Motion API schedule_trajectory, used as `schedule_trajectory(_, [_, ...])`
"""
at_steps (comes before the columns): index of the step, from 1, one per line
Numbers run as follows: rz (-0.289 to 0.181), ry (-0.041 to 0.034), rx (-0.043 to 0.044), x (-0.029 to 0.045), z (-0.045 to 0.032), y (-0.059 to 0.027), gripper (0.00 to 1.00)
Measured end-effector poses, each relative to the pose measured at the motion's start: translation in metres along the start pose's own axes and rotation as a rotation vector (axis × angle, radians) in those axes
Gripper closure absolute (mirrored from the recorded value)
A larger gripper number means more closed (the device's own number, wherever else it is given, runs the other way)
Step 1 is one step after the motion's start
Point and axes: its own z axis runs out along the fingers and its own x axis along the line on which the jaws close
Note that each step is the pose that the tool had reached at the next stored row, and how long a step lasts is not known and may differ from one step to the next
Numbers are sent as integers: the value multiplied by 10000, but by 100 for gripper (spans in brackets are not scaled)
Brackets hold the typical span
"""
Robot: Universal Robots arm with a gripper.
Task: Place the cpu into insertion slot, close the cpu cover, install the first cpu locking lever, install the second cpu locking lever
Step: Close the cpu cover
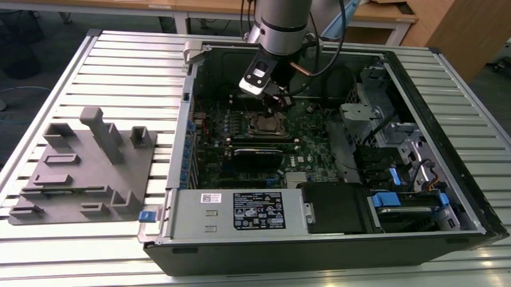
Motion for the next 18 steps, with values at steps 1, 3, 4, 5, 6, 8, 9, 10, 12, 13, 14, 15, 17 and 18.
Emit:
schedule_trajectory(1, [-9, 0, 0, 0, 0, 0, 89])
schedule_trajectory(3, [-94, 1, -2, 0, 0, 0, 89])
schedule_trajectory(4, [-168, 2, -2, 0, 0, 0, 89])
schedule_trajectory(5, [-254, 2, -3, 0, 0, 0, 89])
schedule_trajectory(6, [-361, 3, -5, 0, 0, 0, 89])
schedule_trajectory(8, [-652, 4, -10, 0, 0, 0, 89])
schedule_trajectory(9, [-813, 6, -12, 0, 1, 0, 89])
schedule_trajectory(10, [-984, 7, -14, 0, 1, 0, 89])
schedule_trajectory(12, [-1336, 11, -19, 0, 2, 0, 89])
schedule_trajectory(13, [-1512, 12, -20, 0, 2, 0, 89])
schedule_trajectory(14, [-1686, 14, -21, 0, 2, 0, 89])
schedule_trajectory(15, [-1866, 16, -23, 0, 3, 0, 89])
schedule_trajectory(17, [-2241, 20, -27, 0, 4, 0, 89])
schedule_trajectory(18, [-2421, 22, -28, 0, 4, 0, 89])
